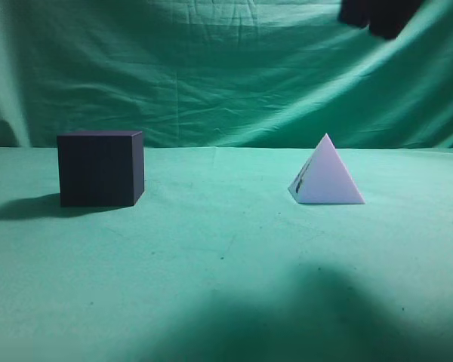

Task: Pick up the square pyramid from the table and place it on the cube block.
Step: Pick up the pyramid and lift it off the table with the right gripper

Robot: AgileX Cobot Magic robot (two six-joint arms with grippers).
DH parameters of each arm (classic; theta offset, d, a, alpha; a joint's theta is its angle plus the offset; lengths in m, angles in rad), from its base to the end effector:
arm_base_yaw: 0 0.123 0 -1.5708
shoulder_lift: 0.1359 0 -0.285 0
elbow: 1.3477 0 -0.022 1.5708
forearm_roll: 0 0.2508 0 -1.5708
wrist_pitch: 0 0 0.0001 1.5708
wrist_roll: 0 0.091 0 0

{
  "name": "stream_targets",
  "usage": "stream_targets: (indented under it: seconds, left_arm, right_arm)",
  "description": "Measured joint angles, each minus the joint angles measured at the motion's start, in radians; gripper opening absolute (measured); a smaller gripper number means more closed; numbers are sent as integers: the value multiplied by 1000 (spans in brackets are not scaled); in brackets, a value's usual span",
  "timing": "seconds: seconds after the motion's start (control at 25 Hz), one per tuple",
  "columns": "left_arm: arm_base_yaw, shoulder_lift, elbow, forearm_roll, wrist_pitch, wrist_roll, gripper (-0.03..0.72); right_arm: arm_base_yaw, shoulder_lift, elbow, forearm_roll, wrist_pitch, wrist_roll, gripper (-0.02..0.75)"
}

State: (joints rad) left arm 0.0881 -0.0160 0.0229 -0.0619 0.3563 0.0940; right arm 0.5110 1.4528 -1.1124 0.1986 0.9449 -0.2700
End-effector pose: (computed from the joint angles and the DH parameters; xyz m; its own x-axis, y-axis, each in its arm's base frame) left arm 0.0528 0.0027 0.1743 -0.2731 0.0120 -0.9619 -0.0575 0.9979 0.0287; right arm 0.2431 0.1530 0.2830 -0.7186 -0.5750 -0.3911 -0.6516 0.7532 0.0899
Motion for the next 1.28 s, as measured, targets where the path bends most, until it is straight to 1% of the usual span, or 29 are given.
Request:
stream_targets:
  seconds: [0.16, 0.2, 0.24, 0.28, 0.32, 0.48, 0.52, 0.6, 0.76, 1.04, 1.08, 1.12, 1.16, 1.2, 1.28]
  left_arm:
    - [0, 0, 0, 18, 0, 0, 0]
    - [0, 0, 0, 27, 0, 0, 0]
    - [0, 0, 0, 32, 0, 0, 0]
    - [0, 0, 0, 35, 0, 0, 0]
    - [0, 0, 0, 41, 0, 0, 0]
    - [0, 0, 0, 52, 0, 0, 0]
    - [0, 0, 0, 52, 0, 0, 0]
    - [0, 0, 0, 52, 0, 0, 0]
    - [0, 0, 0, 52, 0, 0, 0]
    - [0, 0, 0, 54, 0, 0, 0]
    - [0, 0, 0, 54, 0, 0, 0]
    - [0, 0, 0, 54, 0, 0, 0]
    - [0, 0, 0, 54, 0, 0, 0]
    - [0, 0, 0, 54, 0, 0, 0]
    - [0, 0, 0, 54, 0, 0, 0]
  right_arm:
    - [3, 95, -48, -4, -34, 12, 556]
    - [2, 115, -57, -4, -48, 23, 612]
    - [2, 133, -60, -4, -61, 38, 645]
    - [3, 150, -65, -4, -75, 54, 662]
    - [3, 163, -65, -6, -89, 74, 646]
    - [3, 229, -66, -39, -135, 148, 646]
    - [1, 247, -66, -46, -144, 164, 686]
    - [-7, 281, -66, -46, -159, 185, 671]
    - [-22, 343, -67, -46, -185, 199, 671]
    - [-22, 408, -71, -31, -271, 203, 671]
    - [-22, 415, -71, -31, -279, 203, 617]
    - [-22, 419, -71, -29, -286, 203, 605]
    - [-22, 424, -71, -29, -288, 203, 617]
    - [-22, 429, -71, -29, -291, 203, 552]
    - [-22, 435, -71, -29, -294, 203, 494]
